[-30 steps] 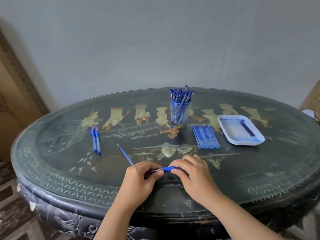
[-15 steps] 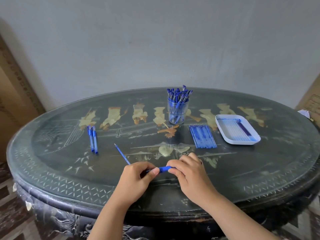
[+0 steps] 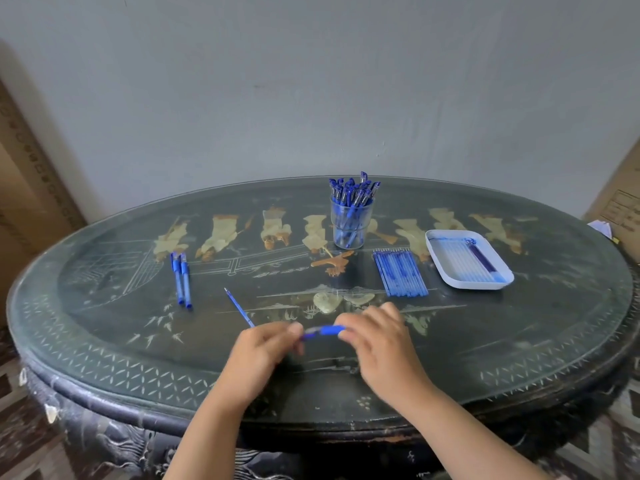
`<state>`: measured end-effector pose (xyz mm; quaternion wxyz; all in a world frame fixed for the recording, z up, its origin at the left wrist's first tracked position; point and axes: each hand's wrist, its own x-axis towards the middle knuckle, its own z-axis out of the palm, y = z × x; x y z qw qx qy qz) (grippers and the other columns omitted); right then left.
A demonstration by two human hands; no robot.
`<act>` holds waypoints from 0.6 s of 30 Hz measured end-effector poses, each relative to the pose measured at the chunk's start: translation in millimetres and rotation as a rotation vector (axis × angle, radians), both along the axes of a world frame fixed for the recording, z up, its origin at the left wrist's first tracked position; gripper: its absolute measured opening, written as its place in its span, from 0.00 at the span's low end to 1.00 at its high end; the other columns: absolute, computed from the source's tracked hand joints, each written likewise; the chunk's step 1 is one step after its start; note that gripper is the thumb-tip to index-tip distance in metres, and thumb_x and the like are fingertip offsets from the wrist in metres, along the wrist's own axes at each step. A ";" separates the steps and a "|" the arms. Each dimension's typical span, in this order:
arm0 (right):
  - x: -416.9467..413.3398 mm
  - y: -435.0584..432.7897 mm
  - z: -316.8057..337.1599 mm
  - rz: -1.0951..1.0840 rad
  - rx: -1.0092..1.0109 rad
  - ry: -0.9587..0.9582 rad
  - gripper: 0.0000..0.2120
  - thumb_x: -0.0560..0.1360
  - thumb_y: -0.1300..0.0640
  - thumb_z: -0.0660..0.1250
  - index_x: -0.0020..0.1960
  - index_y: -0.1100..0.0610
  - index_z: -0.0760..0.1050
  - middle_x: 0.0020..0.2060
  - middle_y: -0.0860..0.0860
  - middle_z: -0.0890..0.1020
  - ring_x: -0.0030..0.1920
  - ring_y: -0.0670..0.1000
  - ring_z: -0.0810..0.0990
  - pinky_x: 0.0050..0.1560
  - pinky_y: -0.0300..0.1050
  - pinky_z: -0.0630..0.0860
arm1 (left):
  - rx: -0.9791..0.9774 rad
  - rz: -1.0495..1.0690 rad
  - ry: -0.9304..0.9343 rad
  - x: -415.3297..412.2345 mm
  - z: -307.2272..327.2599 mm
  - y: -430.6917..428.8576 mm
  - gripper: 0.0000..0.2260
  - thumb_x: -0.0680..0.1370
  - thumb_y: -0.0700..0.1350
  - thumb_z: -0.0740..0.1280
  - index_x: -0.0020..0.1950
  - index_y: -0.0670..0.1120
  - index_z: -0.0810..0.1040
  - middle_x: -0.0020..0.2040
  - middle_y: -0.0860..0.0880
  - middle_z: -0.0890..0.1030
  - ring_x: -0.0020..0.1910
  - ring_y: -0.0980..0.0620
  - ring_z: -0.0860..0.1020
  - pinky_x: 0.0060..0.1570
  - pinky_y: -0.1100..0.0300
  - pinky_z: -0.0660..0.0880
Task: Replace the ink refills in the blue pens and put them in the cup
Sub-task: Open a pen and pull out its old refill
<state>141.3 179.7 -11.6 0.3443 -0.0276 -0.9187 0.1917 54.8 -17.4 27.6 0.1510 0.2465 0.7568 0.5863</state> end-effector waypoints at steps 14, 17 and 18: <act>-1.3 3.1 0.0 -0.160 -0.159 0.041 0.10 0.77 0.43 0.61 0.56 0.38 0.77 0.43 0.36 0.78 0.46 0.42 0.75 0.52 0.54 0.69 | -0.208 0.076 0.682 -0.4 -26.2 19.5 0.05 0.73 0.46 0.73 0.47 0.55 0.84 0.45 0.61 0.80 0.45 0.60 0.78 0.48 0.61 0.76; -1.2 4.1 0.4 -0.165 -0.168 0.034 0.10 0.77 0.43 0.61 0.55 0.37 0.78 0.44 0.36 0.78 0.47 0.42 0.76 0.53 0.55 0.68 | -0.330 0.125 0.725 -1.8 -31.5 22.7 0.06 0.71 0.50 0.72 0.46 0.59 0.83 0.44 0.63 0.80 0.46 0.56 0.79 0.46 0.53 0.75; -1.3 3.9 0.6 -0.164 -0.171 0.033 0.10 0.77 0.43 0.61 0.55 0.37 0.78 0.44 0.36 0.78 0.48 0.42 0.76 0.53 0.54 0.68 | -0.346 0.136 0.733 -1.3 -31.4 23.8 0.06 0.70 0.50 0.73 0.46 0.59 0.83 0.44 0.63 0.80 0.47 0.56 0.79 0.46 0.54 0.73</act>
